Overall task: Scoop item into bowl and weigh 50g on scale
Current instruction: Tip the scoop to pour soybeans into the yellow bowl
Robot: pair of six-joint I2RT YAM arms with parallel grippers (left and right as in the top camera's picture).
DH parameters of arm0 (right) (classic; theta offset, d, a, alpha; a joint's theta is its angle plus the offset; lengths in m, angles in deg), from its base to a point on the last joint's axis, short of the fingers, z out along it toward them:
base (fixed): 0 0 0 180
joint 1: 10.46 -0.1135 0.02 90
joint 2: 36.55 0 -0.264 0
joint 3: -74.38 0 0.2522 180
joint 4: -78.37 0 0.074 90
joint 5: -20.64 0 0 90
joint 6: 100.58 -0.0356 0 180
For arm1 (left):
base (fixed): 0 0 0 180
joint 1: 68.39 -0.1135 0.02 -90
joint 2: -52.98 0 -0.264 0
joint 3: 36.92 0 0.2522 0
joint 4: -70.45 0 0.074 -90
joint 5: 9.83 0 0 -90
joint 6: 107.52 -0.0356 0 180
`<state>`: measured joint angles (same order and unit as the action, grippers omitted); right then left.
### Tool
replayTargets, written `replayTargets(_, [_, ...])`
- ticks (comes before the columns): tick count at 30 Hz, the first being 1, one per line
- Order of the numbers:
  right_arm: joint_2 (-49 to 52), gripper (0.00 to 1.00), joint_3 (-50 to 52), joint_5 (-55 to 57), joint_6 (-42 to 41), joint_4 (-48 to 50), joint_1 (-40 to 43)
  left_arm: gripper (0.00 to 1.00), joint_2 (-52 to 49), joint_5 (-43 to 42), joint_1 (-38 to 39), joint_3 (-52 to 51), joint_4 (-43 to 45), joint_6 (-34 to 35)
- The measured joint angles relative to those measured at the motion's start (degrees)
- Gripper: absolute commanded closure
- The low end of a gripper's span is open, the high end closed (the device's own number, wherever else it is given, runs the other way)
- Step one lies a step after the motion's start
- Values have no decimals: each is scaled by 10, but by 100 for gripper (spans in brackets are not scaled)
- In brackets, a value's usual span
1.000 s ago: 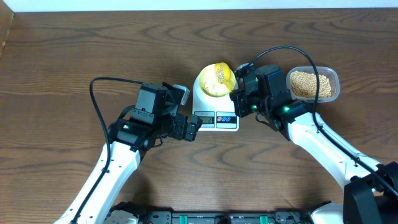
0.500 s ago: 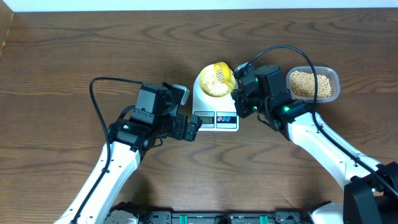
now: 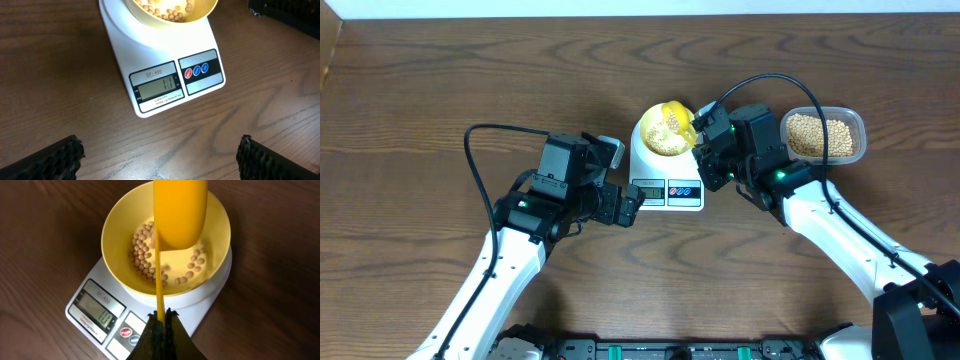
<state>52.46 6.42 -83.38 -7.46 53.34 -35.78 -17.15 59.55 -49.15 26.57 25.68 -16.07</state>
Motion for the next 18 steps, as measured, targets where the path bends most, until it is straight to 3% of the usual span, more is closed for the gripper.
replayTargets(18, [0,99,0,21,66,-3,0,0,0,0,0,0,0,0])
